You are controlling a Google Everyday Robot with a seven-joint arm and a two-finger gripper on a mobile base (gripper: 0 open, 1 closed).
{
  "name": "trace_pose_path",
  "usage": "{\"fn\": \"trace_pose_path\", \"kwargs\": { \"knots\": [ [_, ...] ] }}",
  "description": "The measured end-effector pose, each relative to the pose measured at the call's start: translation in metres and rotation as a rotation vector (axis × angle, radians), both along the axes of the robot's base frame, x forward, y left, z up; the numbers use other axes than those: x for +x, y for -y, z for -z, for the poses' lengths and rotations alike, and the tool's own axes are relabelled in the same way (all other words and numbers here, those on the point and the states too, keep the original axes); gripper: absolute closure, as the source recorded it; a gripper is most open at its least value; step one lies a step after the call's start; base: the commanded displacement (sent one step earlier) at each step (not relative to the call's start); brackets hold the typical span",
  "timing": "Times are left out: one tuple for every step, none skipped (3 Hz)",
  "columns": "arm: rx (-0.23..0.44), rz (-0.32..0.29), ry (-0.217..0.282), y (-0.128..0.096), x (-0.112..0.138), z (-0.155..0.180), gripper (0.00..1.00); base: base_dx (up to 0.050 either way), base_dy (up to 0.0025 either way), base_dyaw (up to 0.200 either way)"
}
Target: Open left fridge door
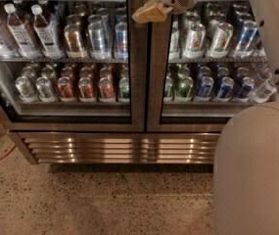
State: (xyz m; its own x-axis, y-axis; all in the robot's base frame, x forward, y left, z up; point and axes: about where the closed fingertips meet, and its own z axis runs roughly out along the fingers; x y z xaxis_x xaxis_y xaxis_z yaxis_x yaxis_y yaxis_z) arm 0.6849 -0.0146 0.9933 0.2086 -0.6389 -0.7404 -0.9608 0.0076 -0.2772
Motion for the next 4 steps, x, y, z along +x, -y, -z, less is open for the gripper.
{"fn": "trace_pose_path", "kwargs": {
  "knots": [
    [-0.006,0.001,0.012,0.004,0.001,-0.002,1.00,0.000,0.00000,0.000],
    [-0.006,0.001,0.012,0.010,0.001,-0.009,1.00,0.000,0.00000,0.000],
    [-0.006,0.001,0.012,0.011,-0.002,-0.018,1.00,0.000,0.00000,0.000],
    [-0.006,0.001,0.012,0.011,-0.002,-0.019,1.00,0.000,0.00000,0.000]
  ]
}}
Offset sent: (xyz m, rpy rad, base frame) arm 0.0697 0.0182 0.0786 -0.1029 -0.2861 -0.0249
